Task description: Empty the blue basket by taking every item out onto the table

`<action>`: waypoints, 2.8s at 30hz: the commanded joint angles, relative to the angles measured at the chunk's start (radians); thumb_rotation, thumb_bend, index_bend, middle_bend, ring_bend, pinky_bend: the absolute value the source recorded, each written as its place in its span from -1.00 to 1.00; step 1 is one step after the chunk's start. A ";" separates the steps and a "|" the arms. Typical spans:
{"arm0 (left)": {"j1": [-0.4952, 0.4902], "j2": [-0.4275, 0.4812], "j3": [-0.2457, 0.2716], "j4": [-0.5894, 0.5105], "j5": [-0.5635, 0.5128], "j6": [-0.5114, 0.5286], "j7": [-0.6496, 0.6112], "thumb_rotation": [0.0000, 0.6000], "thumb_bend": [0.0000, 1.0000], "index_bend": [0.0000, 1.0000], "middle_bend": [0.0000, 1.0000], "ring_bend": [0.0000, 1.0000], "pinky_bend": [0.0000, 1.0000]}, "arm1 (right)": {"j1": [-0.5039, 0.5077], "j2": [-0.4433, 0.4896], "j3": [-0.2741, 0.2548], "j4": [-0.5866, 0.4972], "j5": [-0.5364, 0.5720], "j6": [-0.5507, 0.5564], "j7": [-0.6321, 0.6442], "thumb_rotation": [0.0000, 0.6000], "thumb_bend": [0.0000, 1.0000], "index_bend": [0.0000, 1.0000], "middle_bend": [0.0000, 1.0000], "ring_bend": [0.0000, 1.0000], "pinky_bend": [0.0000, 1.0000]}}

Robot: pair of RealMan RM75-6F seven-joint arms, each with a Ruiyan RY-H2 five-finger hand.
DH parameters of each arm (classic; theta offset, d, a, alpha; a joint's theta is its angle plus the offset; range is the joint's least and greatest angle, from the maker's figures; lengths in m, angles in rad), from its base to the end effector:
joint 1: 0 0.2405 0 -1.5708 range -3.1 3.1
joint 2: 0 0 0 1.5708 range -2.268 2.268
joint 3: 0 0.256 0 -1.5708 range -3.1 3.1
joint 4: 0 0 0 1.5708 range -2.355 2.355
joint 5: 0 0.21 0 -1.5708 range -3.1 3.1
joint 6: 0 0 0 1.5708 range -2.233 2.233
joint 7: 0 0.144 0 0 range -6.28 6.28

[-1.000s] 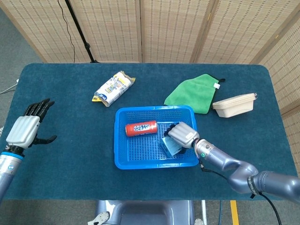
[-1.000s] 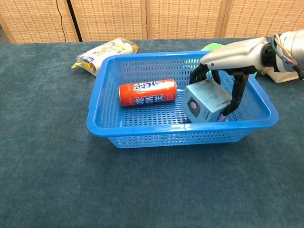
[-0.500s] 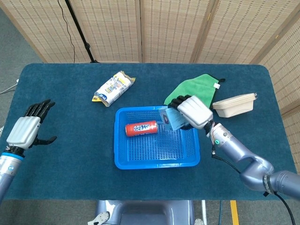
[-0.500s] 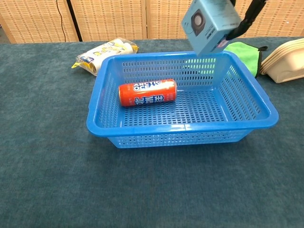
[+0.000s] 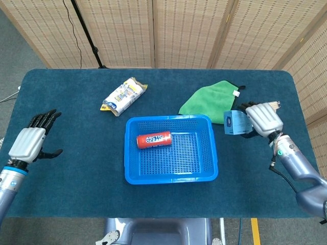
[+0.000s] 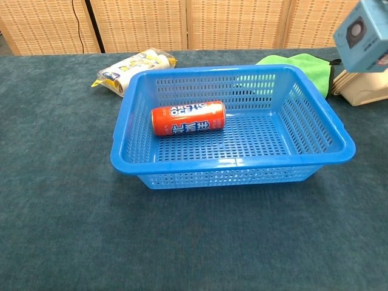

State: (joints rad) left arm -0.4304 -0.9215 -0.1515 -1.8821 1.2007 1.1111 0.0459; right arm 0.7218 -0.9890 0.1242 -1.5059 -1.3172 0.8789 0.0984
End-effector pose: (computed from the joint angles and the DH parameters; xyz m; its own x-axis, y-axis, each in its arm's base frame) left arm -0.2292 0.2818 0.1693 0.3254 0.1826 0.9278 0.9448 -0.1026 -0.3112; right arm -0.2124 -0.3783 0.1701 0.5447 -0.1715 0.8209 -0.8200 -0.3139 0.4786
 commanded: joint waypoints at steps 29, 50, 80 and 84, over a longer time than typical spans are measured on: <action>0.006 0.010 0.004 -0.003 0.018 0.001 -0.024 1.00 -0.64 -1.00 -1.00 -1.00 -1.00 | -0.016 -0.034 0.034 -0.110 -0.163 0.130 -0.010 1.00 -1.00 -1.00 -1.00 -1.00 -0.68; 0.018 0.013 0.003 0.000 0.022 0.018 -0.039 1.00 -0.64 -1.00 -1.00 -1.00 -1.00 | 0.156 -0.406 0.067 0.060 -0.161 0.023 -0.048 1.00 -1.00 -0.60 -0.70 -0.78 -0.35; 0.015 0.020 -0.002 0.013 0.023 0.004 -0.064 1.00 -0.64 -1.00 -1.00 -1.00 -1.00 | 0.228 -0.743 0.036 0.415 -0.138 0.006 -0.092 1.00 -0.99 -0.45 -0.56 -0.72 -0.30; 0.013 0.018 -0.002 0.013 0.021 0.001 -0.062 1.00 -0.64 -1.00 -1.00 -1.00 -1.00 | 0.235 -0.774 0.040 0.459 -0.135 0.005 -0.076 1.00 -0.96 -0.44 -0.55 -0.70 -0.29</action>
State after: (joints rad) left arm -0.4172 -0.9029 -0.1538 -1.8689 1.2219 1.1125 -0.0159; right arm 0.9536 -1.7522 0.1625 -1.0586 -1.4536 0.8836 0.0149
